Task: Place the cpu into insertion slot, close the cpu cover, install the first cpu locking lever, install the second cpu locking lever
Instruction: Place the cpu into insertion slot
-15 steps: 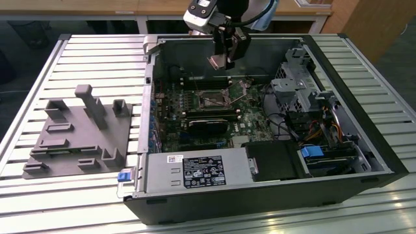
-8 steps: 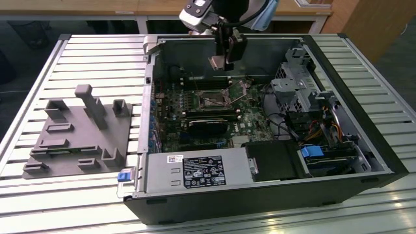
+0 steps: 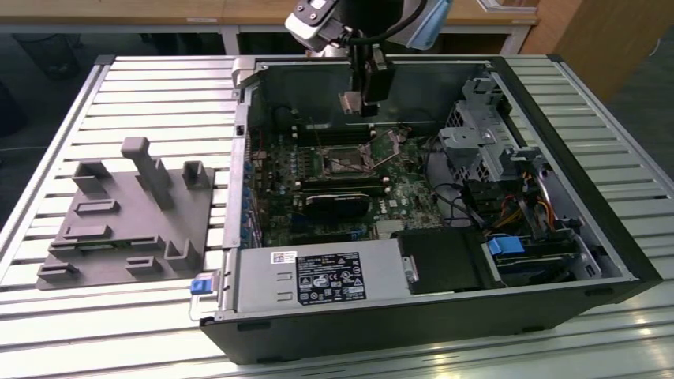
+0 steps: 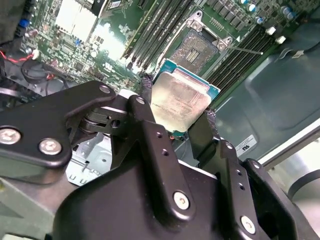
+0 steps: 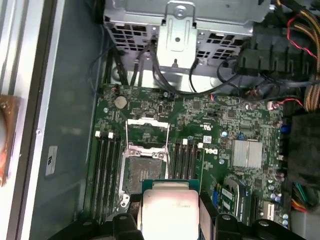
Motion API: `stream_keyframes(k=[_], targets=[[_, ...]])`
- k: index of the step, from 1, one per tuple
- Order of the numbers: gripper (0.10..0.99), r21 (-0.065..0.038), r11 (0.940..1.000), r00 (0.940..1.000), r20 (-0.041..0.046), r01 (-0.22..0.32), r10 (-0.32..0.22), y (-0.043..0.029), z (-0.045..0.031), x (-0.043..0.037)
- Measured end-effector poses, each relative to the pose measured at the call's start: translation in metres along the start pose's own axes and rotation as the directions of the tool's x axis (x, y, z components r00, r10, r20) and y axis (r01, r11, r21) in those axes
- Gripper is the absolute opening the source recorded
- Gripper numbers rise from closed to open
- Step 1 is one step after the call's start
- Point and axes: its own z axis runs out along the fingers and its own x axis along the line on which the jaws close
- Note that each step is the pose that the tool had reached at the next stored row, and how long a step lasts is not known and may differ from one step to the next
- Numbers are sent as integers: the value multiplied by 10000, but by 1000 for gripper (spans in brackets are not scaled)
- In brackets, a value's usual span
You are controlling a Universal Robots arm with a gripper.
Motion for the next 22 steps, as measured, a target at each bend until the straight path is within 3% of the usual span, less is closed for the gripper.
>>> stream_keyframes(k=[18, 22], targets=[[541, 21, 9998, 9998, 15, -190, 190, -5, 70, 0], [541, 11, 9977, 9977, 55, -677, 677, -12, 80, 0]])
